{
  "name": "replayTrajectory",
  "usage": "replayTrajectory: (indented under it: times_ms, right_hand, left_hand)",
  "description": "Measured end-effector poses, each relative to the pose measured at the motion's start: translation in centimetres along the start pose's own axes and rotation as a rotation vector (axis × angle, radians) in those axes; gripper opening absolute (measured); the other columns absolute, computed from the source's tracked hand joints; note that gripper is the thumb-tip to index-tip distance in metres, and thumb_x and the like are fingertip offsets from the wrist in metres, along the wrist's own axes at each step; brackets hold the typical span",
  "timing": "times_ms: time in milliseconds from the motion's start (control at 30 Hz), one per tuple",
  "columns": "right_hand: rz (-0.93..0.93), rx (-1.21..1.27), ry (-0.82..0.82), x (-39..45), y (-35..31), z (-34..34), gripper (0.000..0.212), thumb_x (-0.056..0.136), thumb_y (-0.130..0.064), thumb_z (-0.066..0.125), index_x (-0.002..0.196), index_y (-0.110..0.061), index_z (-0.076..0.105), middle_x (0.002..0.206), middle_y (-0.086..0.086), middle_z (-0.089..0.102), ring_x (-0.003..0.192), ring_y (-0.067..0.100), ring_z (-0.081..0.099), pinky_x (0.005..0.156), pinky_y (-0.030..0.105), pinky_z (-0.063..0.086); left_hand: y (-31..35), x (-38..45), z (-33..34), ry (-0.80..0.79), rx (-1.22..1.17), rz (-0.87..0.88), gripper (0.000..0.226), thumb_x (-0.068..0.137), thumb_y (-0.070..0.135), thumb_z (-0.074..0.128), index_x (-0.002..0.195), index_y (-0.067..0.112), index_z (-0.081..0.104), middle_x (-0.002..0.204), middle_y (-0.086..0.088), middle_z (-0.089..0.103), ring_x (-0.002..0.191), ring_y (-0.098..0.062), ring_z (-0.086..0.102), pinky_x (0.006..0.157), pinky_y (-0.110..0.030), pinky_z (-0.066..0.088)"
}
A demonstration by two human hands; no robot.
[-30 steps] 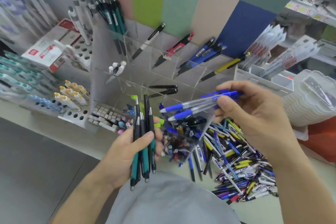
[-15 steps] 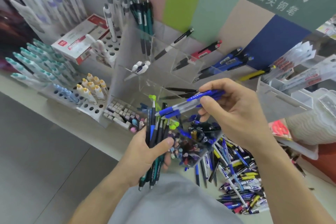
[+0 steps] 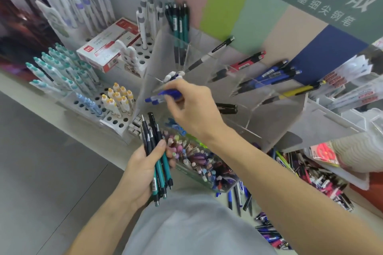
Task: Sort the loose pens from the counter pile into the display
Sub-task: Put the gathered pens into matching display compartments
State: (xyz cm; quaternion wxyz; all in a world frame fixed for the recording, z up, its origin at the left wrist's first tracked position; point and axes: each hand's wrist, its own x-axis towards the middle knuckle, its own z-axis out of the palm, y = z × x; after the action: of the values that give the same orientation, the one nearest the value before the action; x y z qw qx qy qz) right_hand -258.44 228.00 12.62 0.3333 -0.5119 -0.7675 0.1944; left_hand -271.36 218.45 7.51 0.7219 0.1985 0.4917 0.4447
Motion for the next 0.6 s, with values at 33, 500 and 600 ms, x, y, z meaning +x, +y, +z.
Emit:
replayTrajectory:
  times_ms: [33,500,600]
  right_hand:
    - [-0.010,-0.062,-0.080,0.5,0.3,1.1,0.017,0.091,-0.008,0.066,0.108,-0.006,0.069,0.093,0.006,0.075,0.081,0.024,0.070,0.076,0.044,0.057]
    - [0.250,0.011,-0.272,-4.0,-1.9,-3.6,0.032,0.098,-0.034,0.061,0.129,-0.024,0.061,0.104,-0.014,0.064,0.088,0.001,0.062,0.079,0.018,0.051]
    - [0.426,0.044,-0.280,-6.6,-1.5,-5.7,0.047,0.090,-0.040,0.070,0.134,-0.031,0.054,0.103,-0.017,0.062,0.090,0.000,0.063,0.079,0.017,0.052]
  left_hand:
    - [0.0,0.0,-0.2,0.005,-0.015,-0.006,0.016,0.100,0.020,0.053,0.104,0.004,0.055,0.075,-0.007,0.057,0.060,-0.019,0.058,0.055,-0.026,0.054]
    - [1.1,-0.7,0.4,-0.343,-0.056,-0.117,0.023,0.090,0.022,0.061,0.098,0.000,0.057,0.072,-0.020,0.056,0.058,-0.027,0.055,0.052,-0.029,0.051]
    - [0.9,-1.4,2.0,-0.470,-0.027,-0.158,0.020,0.089,0.019,0.058,0.096,0.000,0.060,0.073,-0.021,0.058,0.062,-0.028,0.058,0.054,-0.031,0.052]
